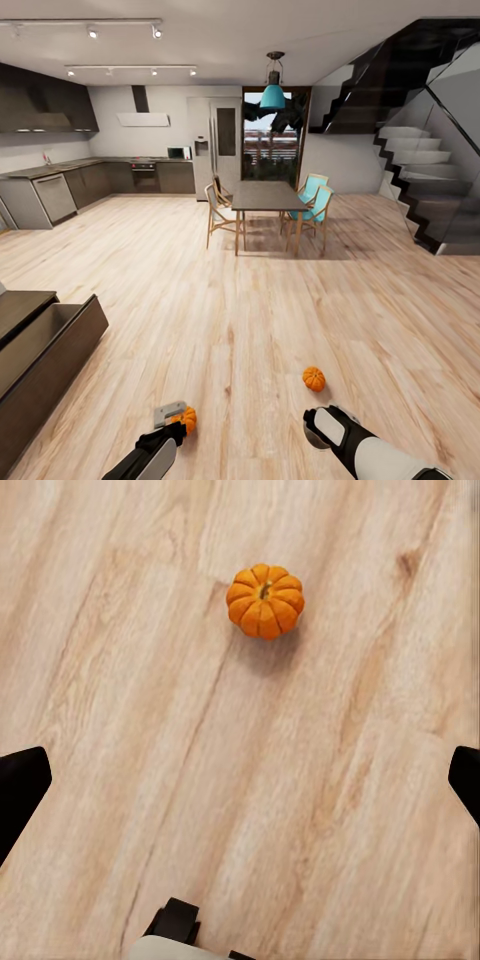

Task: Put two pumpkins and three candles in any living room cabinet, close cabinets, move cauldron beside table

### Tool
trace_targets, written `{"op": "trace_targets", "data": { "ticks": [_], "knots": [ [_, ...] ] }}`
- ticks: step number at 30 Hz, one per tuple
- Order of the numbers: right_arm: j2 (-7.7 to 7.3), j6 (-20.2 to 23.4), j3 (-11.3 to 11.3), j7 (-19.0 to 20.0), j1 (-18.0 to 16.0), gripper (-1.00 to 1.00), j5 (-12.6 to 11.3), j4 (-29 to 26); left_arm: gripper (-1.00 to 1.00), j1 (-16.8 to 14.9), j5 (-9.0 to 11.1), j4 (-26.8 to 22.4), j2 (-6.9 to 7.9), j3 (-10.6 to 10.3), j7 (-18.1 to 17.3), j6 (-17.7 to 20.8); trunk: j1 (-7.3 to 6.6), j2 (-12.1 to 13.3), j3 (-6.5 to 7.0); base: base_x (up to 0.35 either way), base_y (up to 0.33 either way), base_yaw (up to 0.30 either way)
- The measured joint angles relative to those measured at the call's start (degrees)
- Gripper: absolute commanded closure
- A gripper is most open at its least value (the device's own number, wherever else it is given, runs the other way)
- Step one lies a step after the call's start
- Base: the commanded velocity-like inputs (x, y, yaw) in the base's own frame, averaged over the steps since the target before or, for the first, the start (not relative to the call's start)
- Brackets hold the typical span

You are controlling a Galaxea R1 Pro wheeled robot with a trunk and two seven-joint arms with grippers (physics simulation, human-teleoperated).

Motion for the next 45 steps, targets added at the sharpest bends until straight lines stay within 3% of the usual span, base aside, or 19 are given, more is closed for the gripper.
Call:
{"op": "trace_targets", "data": {
  "ticks": [34, 45],
  "knots": [
    [0.0, -0.1, 0.0, 0.1, 0.0, 1.0, 0.1, -0.1, -1.0, 0.0, 0.0, 0.0, 0.0, -0.1, 0.0, 0.0, 0.0, 0.0, 0.0, 0.321, -0.064, 0.002],
    [0.01, 0.0, 0.0, 0.1, 0.0, 1.0, 0.1, 0.0, -1.0, 0.0, 0.0, 0.0, 0.01, -0.1, 0.0, 0.0, 0.01, 0.0, -0.15, 0.278, -0.079, 0.231]
  ]
}}
